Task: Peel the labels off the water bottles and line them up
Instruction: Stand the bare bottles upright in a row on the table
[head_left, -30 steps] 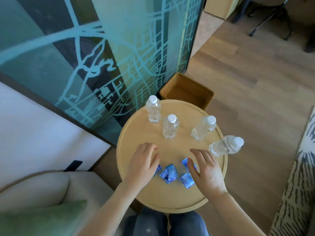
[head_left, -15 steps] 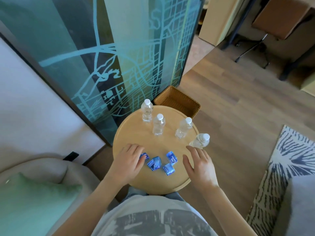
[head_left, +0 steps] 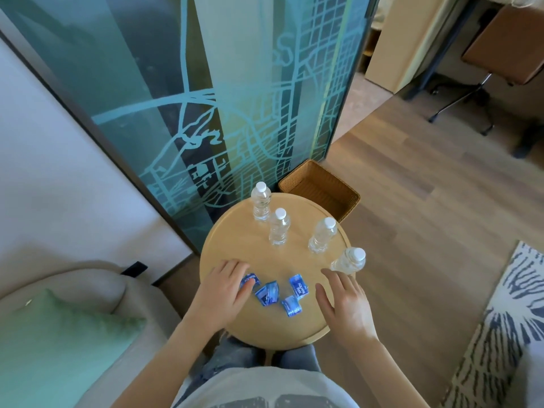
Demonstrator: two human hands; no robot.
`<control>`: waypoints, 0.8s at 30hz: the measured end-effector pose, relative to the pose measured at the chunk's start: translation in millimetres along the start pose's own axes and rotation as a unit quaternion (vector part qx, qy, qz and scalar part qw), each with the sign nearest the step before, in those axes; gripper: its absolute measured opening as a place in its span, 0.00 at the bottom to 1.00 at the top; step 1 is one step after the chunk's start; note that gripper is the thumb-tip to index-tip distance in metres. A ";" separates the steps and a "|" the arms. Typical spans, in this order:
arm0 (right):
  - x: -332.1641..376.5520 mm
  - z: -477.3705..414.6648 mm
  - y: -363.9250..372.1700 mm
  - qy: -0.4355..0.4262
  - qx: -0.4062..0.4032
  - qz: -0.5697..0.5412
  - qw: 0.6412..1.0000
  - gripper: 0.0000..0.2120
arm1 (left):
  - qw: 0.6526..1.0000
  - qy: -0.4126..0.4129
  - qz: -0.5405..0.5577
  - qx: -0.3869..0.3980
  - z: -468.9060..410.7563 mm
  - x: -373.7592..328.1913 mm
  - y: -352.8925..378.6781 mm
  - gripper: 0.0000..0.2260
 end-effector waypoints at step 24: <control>24.6 -117.3 135.1 0.365 -0.065 -0.241 0.897 0.50 | 0.972 0.074 0.181 0.131 -203.5 149.8 5.6 0.43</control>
Point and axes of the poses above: each hand's wrist, its own z-axis away from the middle knuckle, its own y-axis out of the palm, x = y × z, the point moved 9 cm from there along -z, towards the middle knuckle, and after that the axes turned 1 degree about x, right-handed, at the moved point
